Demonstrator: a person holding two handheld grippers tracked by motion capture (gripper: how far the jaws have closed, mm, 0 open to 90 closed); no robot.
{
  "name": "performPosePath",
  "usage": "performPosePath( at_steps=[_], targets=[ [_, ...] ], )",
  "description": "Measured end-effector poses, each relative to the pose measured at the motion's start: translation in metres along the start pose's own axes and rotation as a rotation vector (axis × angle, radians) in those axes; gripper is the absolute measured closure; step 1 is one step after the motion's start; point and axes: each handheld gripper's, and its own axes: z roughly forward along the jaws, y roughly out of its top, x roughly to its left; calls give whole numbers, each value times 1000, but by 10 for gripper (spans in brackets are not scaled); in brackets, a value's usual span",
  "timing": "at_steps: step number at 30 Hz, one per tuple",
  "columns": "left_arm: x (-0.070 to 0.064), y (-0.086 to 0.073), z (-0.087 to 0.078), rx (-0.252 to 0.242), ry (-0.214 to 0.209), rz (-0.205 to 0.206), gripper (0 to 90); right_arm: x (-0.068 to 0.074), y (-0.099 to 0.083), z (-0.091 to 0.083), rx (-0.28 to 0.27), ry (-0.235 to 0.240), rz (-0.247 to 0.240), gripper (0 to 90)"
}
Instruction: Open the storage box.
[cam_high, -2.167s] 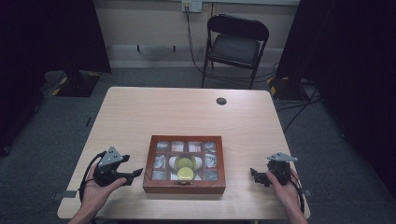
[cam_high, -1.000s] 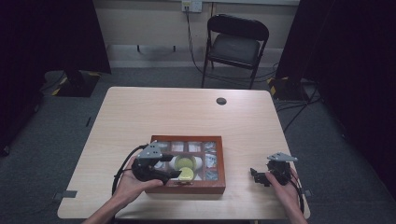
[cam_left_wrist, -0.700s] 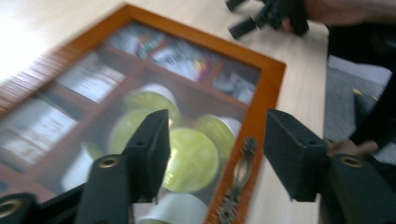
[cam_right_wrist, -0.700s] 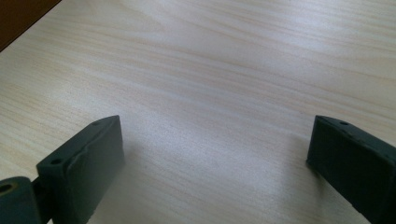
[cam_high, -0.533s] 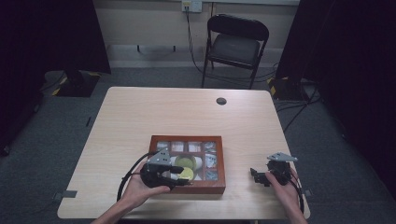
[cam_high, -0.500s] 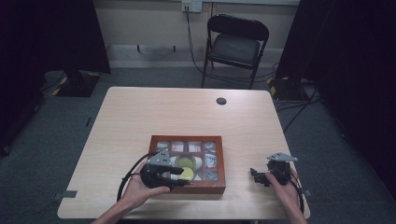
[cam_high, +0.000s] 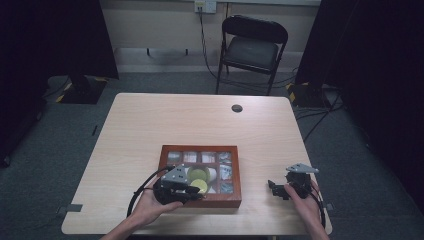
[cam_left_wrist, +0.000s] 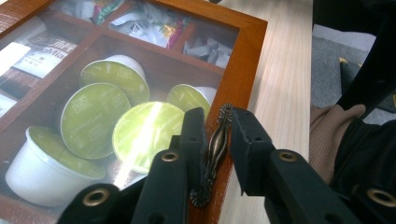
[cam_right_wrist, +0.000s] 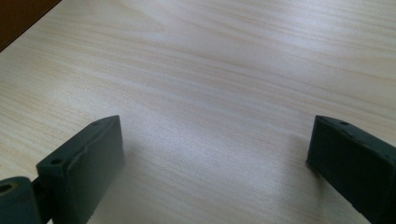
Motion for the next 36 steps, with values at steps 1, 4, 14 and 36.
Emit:
performPosePath(
  at_steps=[1,4,14,36],
  targets=[
    [0,0,0,1,-4,2,775,0,0,0,0,0,0,28],
    [-2,0,1,9,6,31,779,0,0,0,0,0,0,28],
    [-5,0,1,20,31,68,798,0,0,0,0,0,0,28],
    [10,2,0,-4,-67,-56,810,0,0,0,0,0,0,28]
  ],
)
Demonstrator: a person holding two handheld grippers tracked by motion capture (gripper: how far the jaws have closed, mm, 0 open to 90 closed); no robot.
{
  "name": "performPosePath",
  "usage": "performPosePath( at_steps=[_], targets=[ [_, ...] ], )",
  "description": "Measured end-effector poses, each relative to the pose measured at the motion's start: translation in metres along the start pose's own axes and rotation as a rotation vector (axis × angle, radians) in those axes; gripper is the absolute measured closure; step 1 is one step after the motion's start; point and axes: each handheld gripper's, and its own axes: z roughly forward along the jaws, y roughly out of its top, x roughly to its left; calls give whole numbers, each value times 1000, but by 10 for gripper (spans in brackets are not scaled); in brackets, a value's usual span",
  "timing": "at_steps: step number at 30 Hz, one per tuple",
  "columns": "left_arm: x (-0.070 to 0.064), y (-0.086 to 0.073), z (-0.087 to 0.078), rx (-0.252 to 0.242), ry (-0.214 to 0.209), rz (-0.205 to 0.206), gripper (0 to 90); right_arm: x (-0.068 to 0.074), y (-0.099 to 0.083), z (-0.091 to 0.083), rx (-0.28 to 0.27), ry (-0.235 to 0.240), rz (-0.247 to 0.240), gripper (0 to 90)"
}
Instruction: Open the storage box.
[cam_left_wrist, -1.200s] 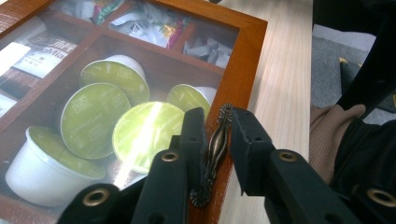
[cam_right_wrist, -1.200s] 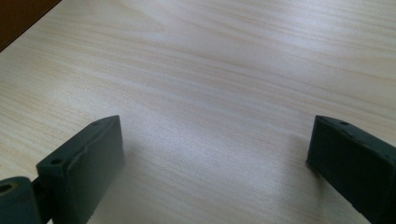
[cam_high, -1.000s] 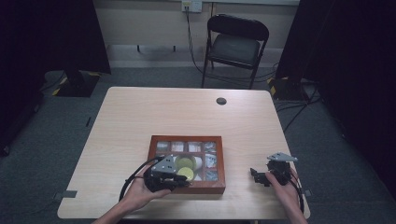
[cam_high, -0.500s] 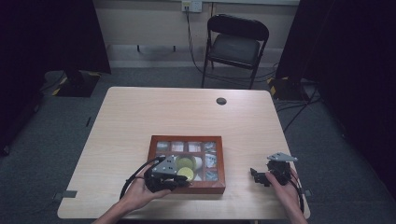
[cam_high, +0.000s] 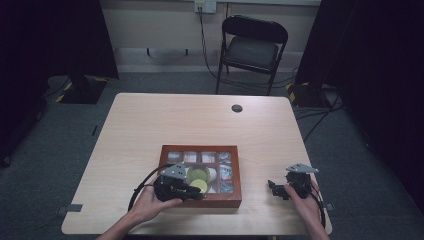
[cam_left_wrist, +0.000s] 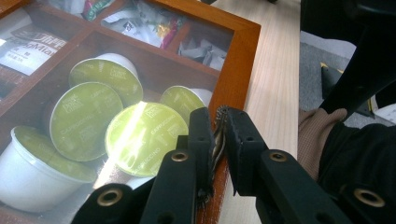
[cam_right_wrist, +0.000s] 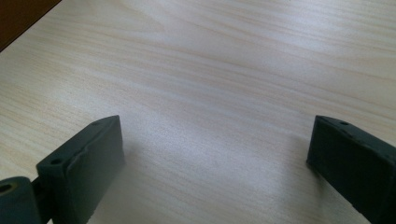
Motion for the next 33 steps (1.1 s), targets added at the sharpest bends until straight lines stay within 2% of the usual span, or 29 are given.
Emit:
performPosePath(
  at_steps=[8,15,18,20,25,31,33],
  targets=[
    [3,4,-2,12,-28,-25,811,0,0,0,0,0,0,28],
    [5,10,-8,-2,-40,-22,812,0,0,0,0,0,0,28],
    [6,13,-10,5,-51,-39,812,0,0,0,0,0,0,28],
    [6,14,-9,27,-52,-32,812,0,0,0,0,0,0,28],
    [10,18,-13,22,-74,-49,813,0,0,0,0,0,0,28],
    [12,24,-14,35,-88,-46,815,0,0,0,0,0,0,28],
    [13,24,-15,23,-97,-53,816,0,0,0,0,0,0,28]
  ],
)
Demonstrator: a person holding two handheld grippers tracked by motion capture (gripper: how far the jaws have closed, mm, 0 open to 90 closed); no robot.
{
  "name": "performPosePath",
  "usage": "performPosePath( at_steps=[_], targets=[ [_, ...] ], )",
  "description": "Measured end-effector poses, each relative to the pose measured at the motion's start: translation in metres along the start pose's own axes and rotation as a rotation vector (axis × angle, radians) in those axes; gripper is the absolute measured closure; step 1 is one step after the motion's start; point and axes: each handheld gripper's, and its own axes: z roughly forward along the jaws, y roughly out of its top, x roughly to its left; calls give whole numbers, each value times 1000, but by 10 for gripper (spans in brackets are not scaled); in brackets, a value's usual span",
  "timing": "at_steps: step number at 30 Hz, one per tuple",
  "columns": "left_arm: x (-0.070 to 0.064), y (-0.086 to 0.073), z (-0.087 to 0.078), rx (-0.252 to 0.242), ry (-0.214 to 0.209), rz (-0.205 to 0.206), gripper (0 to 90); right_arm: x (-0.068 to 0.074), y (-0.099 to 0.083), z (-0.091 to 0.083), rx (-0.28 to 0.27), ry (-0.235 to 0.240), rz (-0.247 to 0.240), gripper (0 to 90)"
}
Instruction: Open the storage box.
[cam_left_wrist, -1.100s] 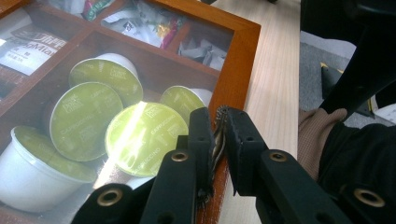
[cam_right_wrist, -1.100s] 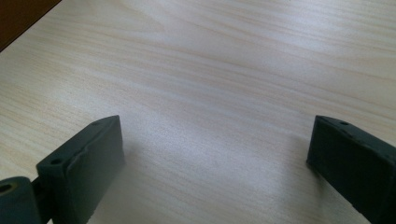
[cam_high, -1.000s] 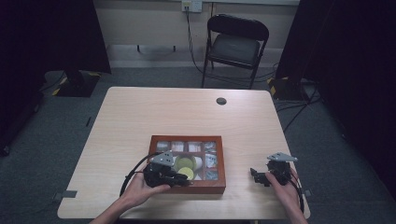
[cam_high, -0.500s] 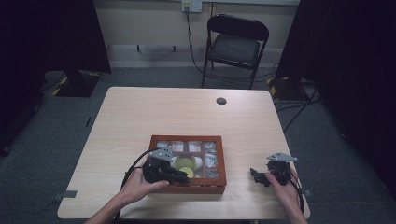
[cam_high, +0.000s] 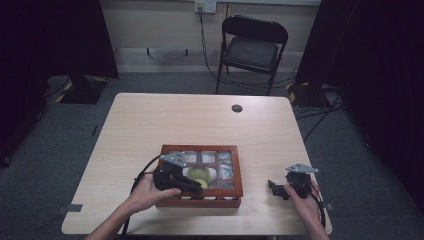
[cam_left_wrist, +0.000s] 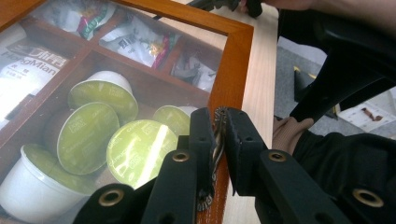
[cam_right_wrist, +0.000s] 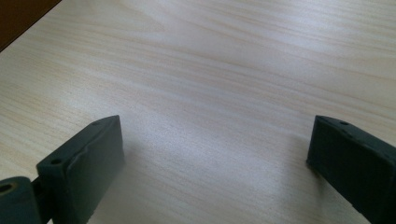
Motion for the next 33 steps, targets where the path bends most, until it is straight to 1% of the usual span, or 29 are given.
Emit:
performPosePath(
  at_steps=[3,7,10,13,14,18,19,25,27,31,33],
  targets=[
    [1,1,-2,-9,-13,-8,816,0,0,0,0,0,0,28],
    [1,5,-4,-4,-10,-1,816,0,0,0,0,0,0,28],
    [2,6,-6,-8,-18,-18,816,0,0,0,0,0,0,28],
    [2,7,-6,-13,-21,-25,815,0,0,0,0,0,0,28],
    [3,9,-7,-7,-22,-30,815,0,0,0,0,0,0,28],
    [3,10,-7,-1,-22,-32,815,0,0,0,0,0,0,28],
    [3,10,-7,-4,-25,-33,815,0,0,0,0,0,0,28],
    [5,15,-15,-37,-39,-70,814,0,0,0,0,0,0,28],
    [6,16,-16,-42,-38,-73,814,0,0,0,0,0,0,28],
    [6,19,-17,-27,-39,-81,814,0,0,0,0,0,0,28],
    [6,21,-18,-29,-40,-82,814,0,0,0,0,0,0,28]
  ],
)
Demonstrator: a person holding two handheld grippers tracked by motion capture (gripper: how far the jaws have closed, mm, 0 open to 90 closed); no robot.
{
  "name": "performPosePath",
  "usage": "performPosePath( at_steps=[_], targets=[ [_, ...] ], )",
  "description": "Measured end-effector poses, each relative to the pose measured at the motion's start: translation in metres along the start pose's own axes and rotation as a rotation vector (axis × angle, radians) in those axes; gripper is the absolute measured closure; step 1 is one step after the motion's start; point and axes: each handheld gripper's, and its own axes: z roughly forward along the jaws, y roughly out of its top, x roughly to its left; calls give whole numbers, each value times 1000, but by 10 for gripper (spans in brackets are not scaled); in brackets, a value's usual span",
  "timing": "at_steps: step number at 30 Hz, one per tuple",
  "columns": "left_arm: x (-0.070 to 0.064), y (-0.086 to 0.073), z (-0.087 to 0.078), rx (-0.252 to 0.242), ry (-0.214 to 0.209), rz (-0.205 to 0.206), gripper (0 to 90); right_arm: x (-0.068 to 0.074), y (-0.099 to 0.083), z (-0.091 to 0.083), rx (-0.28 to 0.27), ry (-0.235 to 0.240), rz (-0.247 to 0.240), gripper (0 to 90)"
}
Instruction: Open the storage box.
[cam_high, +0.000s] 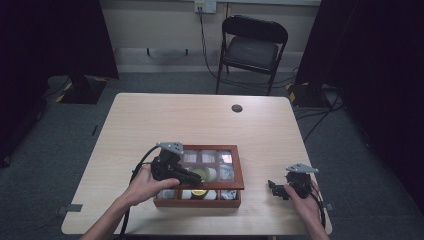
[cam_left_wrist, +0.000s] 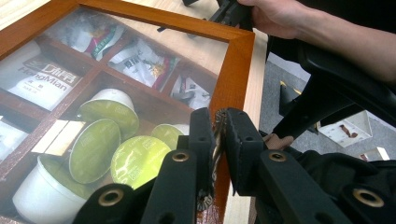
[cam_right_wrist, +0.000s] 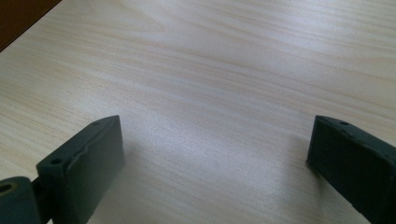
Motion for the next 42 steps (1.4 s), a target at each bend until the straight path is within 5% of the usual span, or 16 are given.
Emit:
performPosePath(
  at_steps=[42],
  targets=[
    [5,40,-24,-5,14,-93,809,0,0,0,0,0,0,28]
  ],
)
